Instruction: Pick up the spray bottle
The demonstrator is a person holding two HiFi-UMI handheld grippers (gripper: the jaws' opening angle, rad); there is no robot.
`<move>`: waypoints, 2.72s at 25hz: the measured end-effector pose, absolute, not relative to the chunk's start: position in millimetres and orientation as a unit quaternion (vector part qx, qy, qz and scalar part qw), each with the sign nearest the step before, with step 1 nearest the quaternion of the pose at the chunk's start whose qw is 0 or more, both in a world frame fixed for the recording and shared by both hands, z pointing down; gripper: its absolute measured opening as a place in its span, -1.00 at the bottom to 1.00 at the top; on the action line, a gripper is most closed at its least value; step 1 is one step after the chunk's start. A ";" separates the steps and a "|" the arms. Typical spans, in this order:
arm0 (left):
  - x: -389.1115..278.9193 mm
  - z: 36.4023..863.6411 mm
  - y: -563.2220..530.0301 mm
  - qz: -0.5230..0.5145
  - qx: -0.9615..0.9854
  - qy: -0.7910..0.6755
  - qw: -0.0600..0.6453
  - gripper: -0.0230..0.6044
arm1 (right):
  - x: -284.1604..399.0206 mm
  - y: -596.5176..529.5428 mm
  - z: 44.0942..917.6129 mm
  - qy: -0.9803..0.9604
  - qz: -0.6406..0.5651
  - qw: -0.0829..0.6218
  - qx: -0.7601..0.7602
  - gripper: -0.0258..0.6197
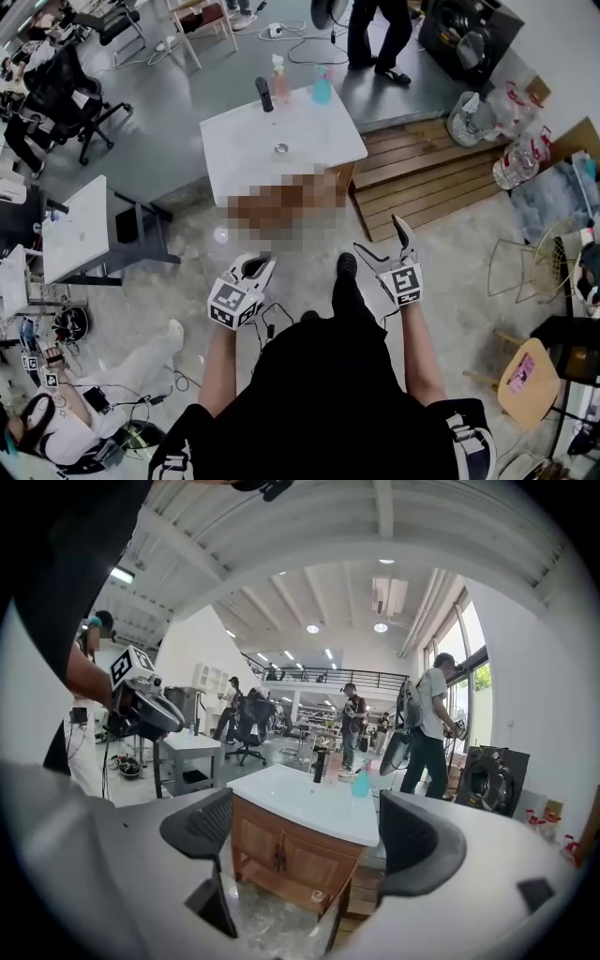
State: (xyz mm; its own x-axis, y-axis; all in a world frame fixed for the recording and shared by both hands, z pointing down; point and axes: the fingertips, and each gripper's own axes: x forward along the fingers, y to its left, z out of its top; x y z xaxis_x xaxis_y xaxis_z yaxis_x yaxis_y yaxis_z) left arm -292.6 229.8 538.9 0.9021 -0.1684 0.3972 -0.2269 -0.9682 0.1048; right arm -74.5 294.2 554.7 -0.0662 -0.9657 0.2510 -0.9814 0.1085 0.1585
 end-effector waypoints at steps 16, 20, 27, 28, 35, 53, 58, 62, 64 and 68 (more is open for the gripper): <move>-138.9 525.8 111.5 0.182 0.967 -0.158 0.086 -0.85 | 76.9 162.3 558.4 -0.764 0.035 0.165 0.623 0.62; -108.6 522.7 95.2 0.170 0.966 -0.175 0.086 -0.85 | 106.6 141.4 558.6 -0.772 0.031 0.168 0.612 0.62; -73.8 516.8 80.6 0.161 0.963 -0.200 0.083 -0.85 | 147.0 112.6 564.3 -0.782 0.035 0.171 0.598 0.58; -72.3 517.0 78.7 0.162 0.962 -0.203 0.083 -0.85 | 149.4 108.4 564.3 -0.784 0.036 0.169 0.596 0.58; -65.6 521.7 64.0 0.162 0.958 -0.218 0.091 -0.85 | 160.4 88.4 565.3 -0.789 0.038 0.165 0.590 0.56; -32.4 514.1 -88.0 0.157 0.969 -0.173 0.078 -0.85 | 181.1 -57.3 571.3 -0.768 0.049 0.167 0.616 0.52; -20.4 508.4 -136.7 0.165 0.972 -0.157 0.067 -0.85 | 192.0 -99.3 569.8 -0.758 0.048 0.171 0.628 0.51; -16.7 514.5 -167.0 0.175 0.972 -0.142 0.057 -0.85 | 203.1 -127.6 570.1 -0.747 0.046 0.170 0.641 0.50; -17.3 517.8 -181.6 0.178 0.973 -0.133 0.059 -0.85 | 204.3 -139.5 569.7 -0.742 0.050 0.173 0.646 0.50; -17.5 516.8 -219.4 0.182 0.974 -0.118 0.058 -0.85 | 212.3 -166.5 571.6 -0.724 0.060 0.172 0.665 0.50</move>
